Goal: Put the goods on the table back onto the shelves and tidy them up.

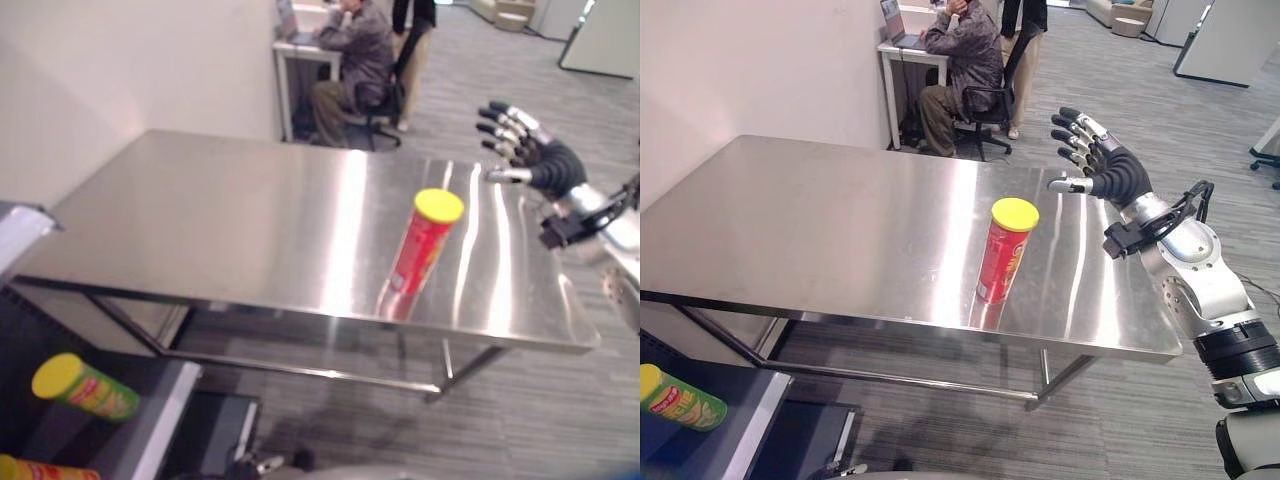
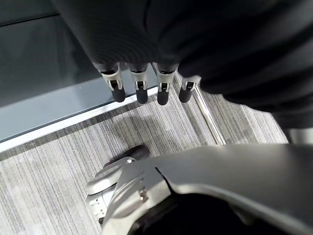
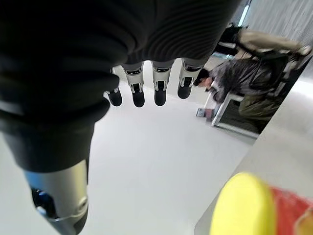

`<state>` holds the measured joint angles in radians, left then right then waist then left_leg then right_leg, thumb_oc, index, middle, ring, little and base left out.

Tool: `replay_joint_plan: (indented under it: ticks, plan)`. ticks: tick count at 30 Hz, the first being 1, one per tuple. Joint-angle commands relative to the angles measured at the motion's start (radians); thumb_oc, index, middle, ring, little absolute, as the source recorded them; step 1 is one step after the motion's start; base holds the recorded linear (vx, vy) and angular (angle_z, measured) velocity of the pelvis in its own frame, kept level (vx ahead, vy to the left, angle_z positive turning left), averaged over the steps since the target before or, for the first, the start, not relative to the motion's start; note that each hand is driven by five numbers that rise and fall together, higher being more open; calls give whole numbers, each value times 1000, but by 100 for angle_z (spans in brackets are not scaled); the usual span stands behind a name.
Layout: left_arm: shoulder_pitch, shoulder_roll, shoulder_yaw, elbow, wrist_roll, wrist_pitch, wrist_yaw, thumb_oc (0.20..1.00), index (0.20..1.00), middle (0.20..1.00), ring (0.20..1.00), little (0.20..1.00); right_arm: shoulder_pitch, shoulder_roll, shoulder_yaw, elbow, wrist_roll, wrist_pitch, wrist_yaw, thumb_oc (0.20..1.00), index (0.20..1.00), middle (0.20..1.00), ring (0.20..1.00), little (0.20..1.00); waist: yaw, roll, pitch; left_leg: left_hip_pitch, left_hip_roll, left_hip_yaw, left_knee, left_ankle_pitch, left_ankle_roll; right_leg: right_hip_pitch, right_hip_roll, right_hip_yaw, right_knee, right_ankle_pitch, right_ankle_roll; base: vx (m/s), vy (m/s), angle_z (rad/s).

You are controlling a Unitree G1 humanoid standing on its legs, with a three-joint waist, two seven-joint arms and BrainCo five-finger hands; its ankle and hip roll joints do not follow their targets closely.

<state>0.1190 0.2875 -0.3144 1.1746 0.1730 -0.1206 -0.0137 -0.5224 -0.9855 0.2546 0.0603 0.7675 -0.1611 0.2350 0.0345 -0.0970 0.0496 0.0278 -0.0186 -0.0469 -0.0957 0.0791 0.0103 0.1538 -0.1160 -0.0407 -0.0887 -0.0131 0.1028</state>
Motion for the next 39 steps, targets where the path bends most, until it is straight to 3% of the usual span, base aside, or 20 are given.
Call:
replay_joint_plan:
  ticks: [1,22,39]
  plan:
    - [37,-24,-75,50,-14,-8,-25,1000,1000,1000,1000,1000,-37,-54,25,-25,13,-28,16,1000,1000,1000,1000,1000,63,28,-53,45,52,-46,8,-119,-34,-74,-36,-2,16,34,47,0,0,0]
    - [74,-37,-44,27,-44,-17,-47,1000,1000,1000,1000,1000,6,-141,151,-51,-131,5,98,1000,1000,1000,1000,1000,68,27,-39,39,61,-62,8,-115,-40,-75,-33,-11,16,30,46,1,0,0]
    - [74,-45,-55,30,-80,-8,-42,1000,1000,1000,1000,1000,-92,-29,228,92,-201,20,33,1000,1000,1000,1000,1000,82,26,-31,40,61,-65,8,-115,-36,-73,-32,-14,19,26,42,0,0,0]
